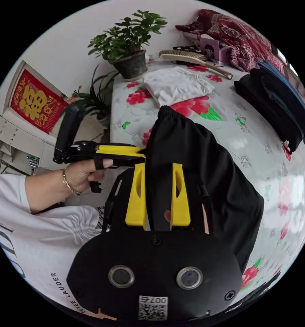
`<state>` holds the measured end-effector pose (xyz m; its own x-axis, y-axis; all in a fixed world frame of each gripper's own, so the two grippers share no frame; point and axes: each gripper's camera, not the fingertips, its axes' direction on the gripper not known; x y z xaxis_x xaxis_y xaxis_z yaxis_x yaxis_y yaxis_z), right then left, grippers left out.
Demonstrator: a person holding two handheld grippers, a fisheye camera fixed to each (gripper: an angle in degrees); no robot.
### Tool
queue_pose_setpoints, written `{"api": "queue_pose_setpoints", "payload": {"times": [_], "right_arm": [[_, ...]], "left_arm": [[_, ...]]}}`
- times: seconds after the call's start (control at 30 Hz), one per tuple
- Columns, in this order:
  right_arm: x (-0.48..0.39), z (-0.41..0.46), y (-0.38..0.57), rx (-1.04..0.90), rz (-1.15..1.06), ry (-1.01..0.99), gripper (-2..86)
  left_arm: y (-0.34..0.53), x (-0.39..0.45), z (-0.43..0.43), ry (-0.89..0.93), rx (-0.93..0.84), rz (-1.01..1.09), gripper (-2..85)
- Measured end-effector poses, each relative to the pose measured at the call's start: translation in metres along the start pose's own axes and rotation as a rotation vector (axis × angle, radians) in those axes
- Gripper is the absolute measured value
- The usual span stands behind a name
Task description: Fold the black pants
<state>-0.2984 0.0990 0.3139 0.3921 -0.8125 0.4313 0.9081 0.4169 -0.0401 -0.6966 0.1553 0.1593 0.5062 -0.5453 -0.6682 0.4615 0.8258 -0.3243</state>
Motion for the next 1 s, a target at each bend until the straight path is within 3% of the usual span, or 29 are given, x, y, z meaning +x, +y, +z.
{"api": "queue_pose_setpoints", "payload": {"times": [0.07,0.2,0.27,0.4,0.47,0.67,0.93,1.0], "right_arm": [[0.006,-0.003,0.002,0.016,0.052,0.055,1.8],[0.028,-0.066,0.026,0.287,0.104,-0.123,0.2],[0.030,-0.080,0.032,0.318,0.078,-0.198,0.0],[0.014,-0.058,0.027,0.219,0.009,-0.376,0.0],[0.005,-0.038,0.020,0.166,0.017,-0.373,0.2],[0.013,-0.031,0.016,0.121,0.062,-0.372,1.4],[0.058,-0.063,0.065,0.173,0.221,-0.449,0.2],[0.066,-0.079,0.086,0.201,0.261,-0.436,0.0]], "left_arm": [[-0.012,-0.006,-0.006,-0.019,-0.003,0.029,5.8],[-0.030,-0.033,-0.022,-0.071,0.046,-0.002,5.2],[-0.044,-0.067,-0.018,-0.060,0.024,-0.097,5.3],[-0.055,-0.118,-0.003,0.087,-0.001,-0.250,6.4],[-0.051,-0.142,-0.003,0.219,0.026,-0.318,7.8],[-0.001,-0.182,-0.020,0.389,0.208,-0.442,11.9],[-0.024,-0.162,0.021,0.460,0.210,-0.403,20.6],[-0.036,-0.147,0.035,0.394,0.175,-0.370,21.6]]}}
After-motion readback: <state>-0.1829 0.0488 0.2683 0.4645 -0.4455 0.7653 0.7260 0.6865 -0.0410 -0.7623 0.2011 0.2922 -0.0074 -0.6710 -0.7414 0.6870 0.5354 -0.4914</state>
